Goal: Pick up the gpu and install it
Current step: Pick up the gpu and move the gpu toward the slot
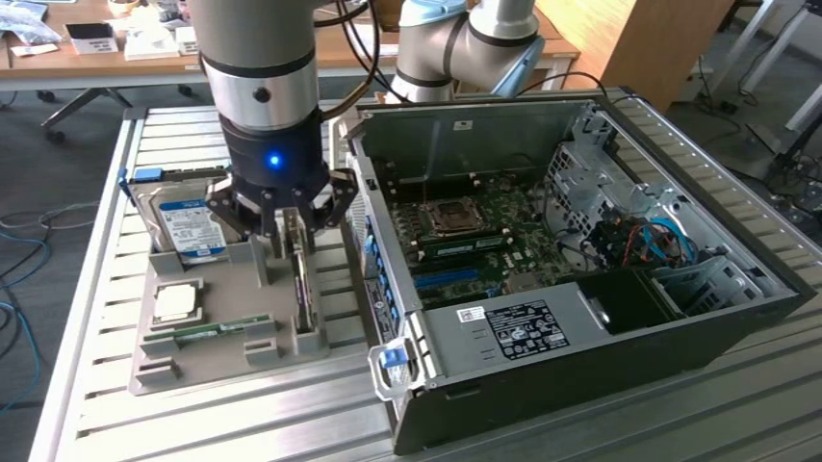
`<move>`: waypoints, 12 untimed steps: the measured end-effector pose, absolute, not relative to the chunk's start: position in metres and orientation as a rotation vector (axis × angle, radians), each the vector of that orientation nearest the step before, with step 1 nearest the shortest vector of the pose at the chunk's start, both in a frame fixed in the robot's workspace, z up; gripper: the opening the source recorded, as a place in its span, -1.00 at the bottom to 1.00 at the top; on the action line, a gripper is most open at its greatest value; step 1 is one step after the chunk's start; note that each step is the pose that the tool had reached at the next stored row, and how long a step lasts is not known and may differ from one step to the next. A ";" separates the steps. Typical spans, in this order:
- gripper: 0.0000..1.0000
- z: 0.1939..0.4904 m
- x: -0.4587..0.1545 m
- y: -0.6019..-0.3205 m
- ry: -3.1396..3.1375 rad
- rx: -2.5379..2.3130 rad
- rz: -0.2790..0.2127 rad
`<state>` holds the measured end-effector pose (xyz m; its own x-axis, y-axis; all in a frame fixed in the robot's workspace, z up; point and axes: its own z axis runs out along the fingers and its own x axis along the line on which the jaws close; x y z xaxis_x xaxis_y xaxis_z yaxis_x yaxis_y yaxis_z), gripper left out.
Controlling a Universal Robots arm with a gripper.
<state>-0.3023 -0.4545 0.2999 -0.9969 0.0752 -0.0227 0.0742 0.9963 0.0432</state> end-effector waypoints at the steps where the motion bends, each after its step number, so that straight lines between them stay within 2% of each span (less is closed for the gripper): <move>1: -0.17 0.300 -0.302 -0.455 3.115 0.117 0.066; 12: -0.17 0.299 -0.301 -0.455 3.114 0.117 0.066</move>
<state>-0.3011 -0.4546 0.2992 -0.9969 0.0752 -0.0227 0.0742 0.9963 0.0432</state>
